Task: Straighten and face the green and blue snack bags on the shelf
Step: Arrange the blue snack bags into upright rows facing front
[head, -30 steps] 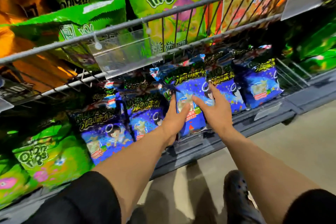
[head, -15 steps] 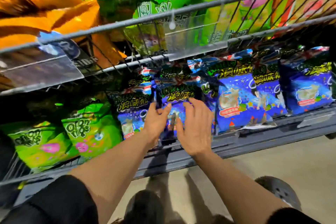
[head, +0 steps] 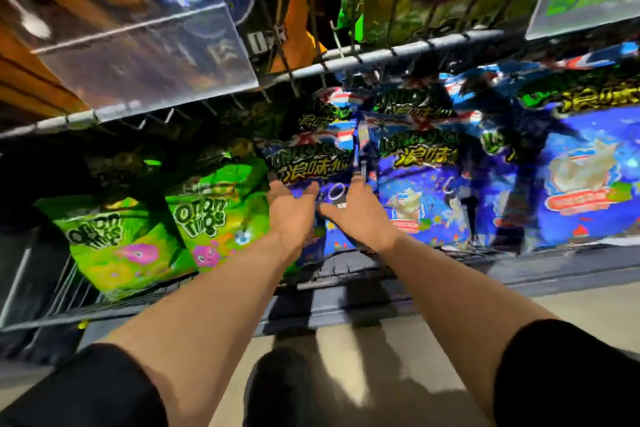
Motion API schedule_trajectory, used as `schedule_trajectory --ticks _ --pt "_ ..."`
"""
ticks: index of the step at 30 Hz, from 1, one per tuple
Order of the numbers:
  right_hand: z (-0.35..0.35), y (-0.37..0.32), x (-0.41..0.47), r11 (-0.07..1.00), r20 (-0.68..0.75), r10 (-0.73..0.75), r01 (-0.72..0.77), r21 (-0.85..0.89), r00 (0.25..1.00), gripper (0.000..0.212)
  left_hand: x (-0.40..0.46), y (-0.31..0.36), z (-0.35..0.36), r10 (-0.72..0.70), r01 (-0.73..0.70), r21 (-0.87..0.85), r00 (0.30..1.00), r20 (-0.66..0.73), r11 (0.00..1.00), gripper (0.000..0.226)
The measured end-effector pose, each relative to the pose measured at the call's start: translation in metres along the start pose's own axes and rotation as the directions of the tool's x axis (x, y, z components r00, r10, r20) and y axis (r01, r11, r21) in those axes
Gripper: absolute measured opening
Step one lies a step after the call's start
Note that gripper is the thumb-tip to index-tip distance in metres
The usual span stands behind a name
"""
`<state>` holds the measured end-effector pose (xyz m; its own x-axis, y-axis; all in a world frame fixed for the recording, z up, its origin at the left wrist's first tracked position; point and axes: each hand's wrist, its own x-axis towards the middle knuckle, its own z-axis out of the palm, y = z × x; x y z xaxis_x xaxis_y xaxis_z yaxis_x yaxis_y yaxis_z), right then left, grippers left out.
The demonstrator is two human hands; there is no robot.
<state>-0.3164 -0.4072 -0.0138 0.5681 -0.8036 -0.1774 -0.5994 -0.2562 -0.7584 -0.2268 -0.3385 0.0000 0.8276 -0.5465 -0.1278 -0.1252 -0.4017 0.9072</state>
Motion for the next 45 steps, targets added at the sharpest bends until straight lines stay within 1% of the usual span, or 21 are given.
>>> schedule_trajectory --ticks 3,5,7,10,13,15,18,20,22,25,26,28,30,31,34,35,38,39,42,43,45 --pt "0.006 -0.005 0.003 0.992 -0.034 0.033 -0.028 0.12 0.999 0.109 0.003 0.002 0.005 -0.025 0.025 -0.014 1.0 0.006 1.0 0.076" --pt "0.007 -0.006 0.003 0.969 -0.134 0.044 -0.01 0.248 0.99 0.112 0.005 0.003 0.003 -0.015 0.014 -0.02 0.999 -0.048 1.0 0.082" --pt "0.004 -0.009 0.0 0.935 -0.201 0.025 0.048 0.351 0.979 0.1 0.008 0.006 -0.002 0.026 -0.03 -0.044 0.996 -0.082 0.999 0.085" --pt "0.002 -0.003 0.002 0.932 -0.206 -0.019 0.092 0.352 0.978 0.078 0.017 0.007 -0.007 0.065 -0.081 -0.17 0.993 -0.097 0.982 0.097" --pt "-0.015 -0.016 -0.02 0.924 -0.192 -0.055 0.123 0.361 0.98 0.061 0.01 0.024 -0.005 0.079 -0.098 -0.3 0.994 -0.075 0.949 0.089" --pt "-0.024 -0.013 -0.026 0.912 -0.194 -0.099 0.167 0.375 0.976 0.068 0.002 0.041 -0.003 0.122 -0.141 -0.393 0.99 -0.072 0.909 0.086" --pt "-0.043 -0.018 -0.035 0.919 -0.367 -0.077 0.208 0.334 0.927 0.088 -0.006 0.059 -0.003 0.207 -0.221 -0.436 0.975 -0.081 0.872 0.085" --pt "-0.054 -0.022 -0.04 0.914 -0.454 -0.022 0.202 0.352 0.891 0.093 -0.012 0.064 -0.008 0.256 -0.242 -0.392 0.966 -0.017 0.888 0.081" --pt "-0.066 -0.024 -0.047 0.908 -0.466 0.006 0.19 0.373 0.885 0.087 -0.023 0.062 -0.017 0.237 -0.179 -0.336 0.962 0.138 0.925 0.083" --pt "-0.078 -0.024 -0.065 0.915 -0.433 0.004 0.171 0.365 0.901 0.057 -0.045 0.06 -0.028 0.126 -0.064 -0.186 0.931 0.342 0.98 0.096" --pt "-0.083 -0.021 -0.071 0.914 -0.435 -0.002 0.178 0.364 0.9 0.05 -0.051 0.062 -0.029 0.096 -0.025 -0.182 0.914 0.395 0.983 0.097" --pt "-0.095 -0.017 -0.084 0.907 -0.441 0.011 0.177 0.382 0.898 0.054 -0.067 0.07 -0.029 0.113 0.008 -0.245 0.871 0.478 0.97 0.072" --pt "-0.112 -0.013 -0.098 0.898 -0.415 0.046 0.145 0.416 0.909 0.069 -0.086 0.08 -0.024 0.137 0.024 -0.312 0.864 0.485 0.95 0.043" --pt "-0.121 -0.012 -0.106 0.891 -0.399 0.054 0.136 0.433 0.916 0.073 -0.093 0.083 -0.02 0.142 0.036 -0.34 0.864 0.482 0.94 0.041" --pt "-0.147 -0.002 -0.133 0.882 -0.318 0.044 0.113 0.457 0.947 0.084 -0.119 0.091 -0.006 0.159 0.097 -0.439 0.845 0.511 0.893 0.064" --pt "-0.157 0.001 -0.144 0.88 -0.294 0.041 0.105 0.463 0.955 0.082 -0.126 0.093 0.0 0.162 0.12 -0.463 0.835 0.526 0.878 0.07" --pt "-0.189 0.019 -0.173 0.869 -0.285 0.008 0.135 0.476 0.958 0.049 -0.152 0.103 0.021 0.193 0.111 -0.467 0.81 0.554 0.877 0.085" --pt "-0.201 0.024 -0.185 0.872 -0.295 0.003 0.142 0.469 0.956 0.045 -0.162 0.108 0.029 0.212 0.083 -0.452 0.8 0.562 0.888 0.09" --pt "-0.234 0.045 -0.212 0.884 -0.352 0.059 0.114 0.453 0.934 0.077 -0.192 0.124 0.063 0.252 0.079 -0.479 0.769 0.588 0.874 0.085" --pt "-0.244 0.054 -0.218 0.896 -0.377 0.098 0.083 0.437 0.921 0.081 -0.201 0.13 0.078 0.262 0.082 -0.485 0.758 0.597 0.871 0.085" --pt "-0.263 0.075 -0.226 0.919 -0.485 0.136 0.073 0.387 0.864 0.069 -0.22 0.143 0.108 0.281 0.05 -0.471 0.745 0.605 0.881 0.088"
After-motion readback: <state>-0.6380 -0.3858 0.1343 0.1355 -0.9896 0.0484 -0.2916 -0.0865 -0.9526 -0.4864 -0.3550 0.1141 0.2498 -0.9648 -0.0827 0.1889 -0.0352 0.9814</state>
